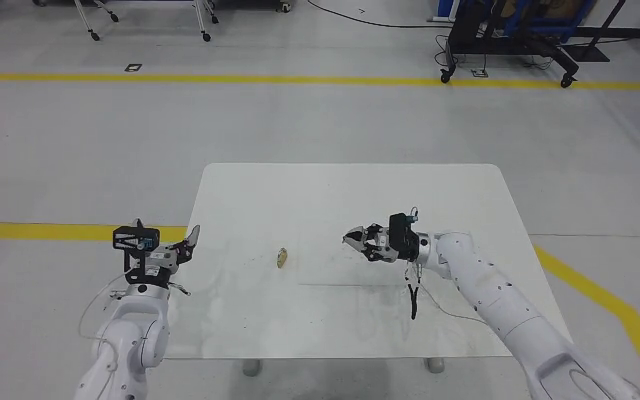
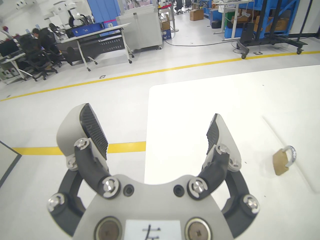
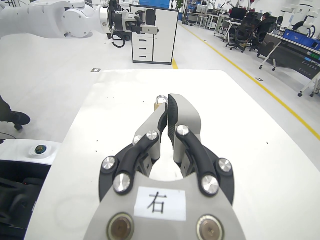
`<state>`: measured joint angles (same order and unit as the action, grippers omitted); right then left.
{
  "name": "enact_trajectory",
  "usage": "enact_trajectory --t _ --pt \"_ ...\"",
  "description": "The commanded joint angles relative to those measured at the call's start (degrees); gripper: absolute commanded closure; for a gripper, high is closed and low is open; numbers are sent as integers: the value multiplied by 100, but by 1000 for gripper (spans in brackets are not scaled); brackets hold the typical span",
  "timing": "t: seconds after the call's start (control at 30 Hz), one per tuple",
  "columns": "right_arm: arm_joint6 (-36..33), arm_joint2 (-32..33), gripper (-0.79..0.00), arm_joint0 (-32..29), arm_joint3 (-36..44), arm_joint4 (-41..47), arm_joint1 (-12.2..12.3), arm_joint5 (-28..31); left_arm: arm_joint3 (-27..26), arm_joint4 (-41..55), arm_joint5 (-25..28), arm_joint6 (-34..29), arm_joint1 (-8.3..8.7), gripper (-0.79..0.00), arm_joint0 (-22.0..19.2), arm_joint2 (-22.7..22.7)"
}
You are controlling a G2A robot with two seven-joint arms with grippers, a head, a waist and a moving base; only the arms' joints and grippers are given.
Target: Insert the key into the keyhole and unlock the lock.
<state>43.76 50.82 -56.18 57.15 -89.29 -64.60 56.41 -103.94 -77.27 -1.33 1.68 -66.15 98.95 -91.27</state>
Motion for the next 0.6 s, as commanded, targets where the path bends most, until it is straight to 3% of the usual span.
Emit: enact_trajectory --t 0.0,0.13,0.27,0.4,0.47,0.57 --pt "-2 4 0 -48 29 125 -8 -1 -80 1142 668 -96 -21 -785 -20 70" --pt "253 -182 0 -148 -30 1378 -107 159 91 2917 1987 -897 -33 -785 -413 260" --pt "253 -750 0 -12 -238 2485 -210 159 538 4683 2936 -2173 -42 -785 -1133 689" --pt "252 -1327 0 216 -426 3268 -233 159 1046 5961 3420 -3388 -64 -785 -1949 1241" --pt "252 -1366 0 261 -558 3415 -230 159 1240 5701 3313 -3618 -67 -785 -2351 1385" --pt "252 -1366 0 261 -558 3415 -230 159 1240 5701 3313 -3618 -67 -785 -2351 1385"
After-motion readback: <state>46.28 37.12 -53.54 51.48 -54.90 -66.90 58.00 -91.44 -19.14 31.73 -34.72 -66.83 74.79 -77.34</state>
